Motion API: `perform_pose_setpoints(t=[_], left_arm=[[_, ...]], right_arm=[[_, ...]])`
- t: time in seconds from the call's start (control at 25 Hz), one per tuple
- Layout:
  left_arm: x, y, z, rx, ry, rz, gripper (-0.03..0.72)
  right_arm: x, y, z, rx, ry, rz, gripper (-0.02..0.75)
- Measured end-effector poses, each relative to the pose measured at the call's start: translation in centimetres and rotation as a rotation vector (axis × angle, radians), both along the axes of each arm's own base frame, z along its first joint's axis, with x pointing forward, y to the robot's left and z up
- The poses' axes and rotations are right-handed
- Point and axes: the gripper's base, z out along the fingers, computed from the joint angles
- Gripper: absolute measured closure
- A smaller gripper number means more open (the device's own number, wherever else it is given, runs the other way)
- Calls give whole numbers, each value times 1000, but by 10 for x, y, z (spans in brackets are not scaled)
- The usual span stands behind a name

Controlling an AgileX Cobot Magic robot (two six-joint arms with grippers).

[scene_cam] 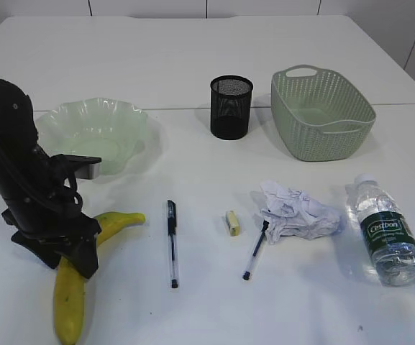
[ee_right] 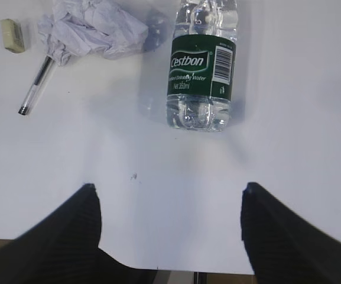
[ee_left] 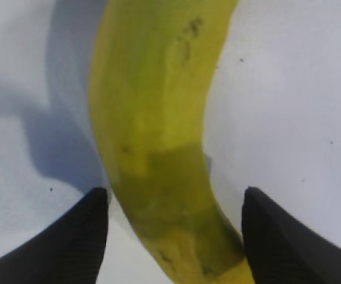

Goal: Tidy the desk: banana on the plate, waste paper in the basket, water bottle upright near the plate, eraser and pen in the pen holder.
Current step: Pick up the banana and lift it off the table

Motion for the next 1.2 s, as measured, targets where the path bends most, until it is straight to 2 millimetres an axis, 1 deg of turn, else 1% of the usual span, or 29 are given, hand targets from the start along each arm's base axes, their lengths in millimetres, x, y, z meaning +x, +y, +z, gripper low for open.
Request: perform_pose_setpoints(t=[0.16, 0.24, 0.32, 0.44, 0.48, 0.56, 0.76, 1.0, 1.08, 1.2], left_arm=[[1, 0, -2, 1, 0, 1, 195], [1, 0, -2, 1, -6, 3, 215], [1, 0, -2, 1, -7, 3, 268], [2, 0, -2, 0, -12, 4, 386], [2, 0, -2, 1, -12, 3, 413], [2, 0, -2, 1, -12, 1, 435], [2, 0, -2, -1, -18, -23, 473], [4, -1, 1, -4, -13, -30, 477], [9, -3, 8, -10, -10, -40, 477], [23, -9, 29, -30, -23, -60, 477]], right_arm=[[0, 0, 0, 0, 0, 0, 182], [0, 0, 0, 0, 0, 0, 182], [0, 0, 0, 0, 0, 0, 182], [0, 0, 0, -1, -2, 1, 182], [0, 0, 0, -1, -2, 1, 182], [0, 0, 0, -1, -2, 1, 182], [0, 0, 0, -1, -4, 1, 182], [0, 0, 0, -1, -4, 1, 182], [0, 0, 0, -1, -6, 1, 182], [1, 0, 0, -1, -8, 0, 182]])
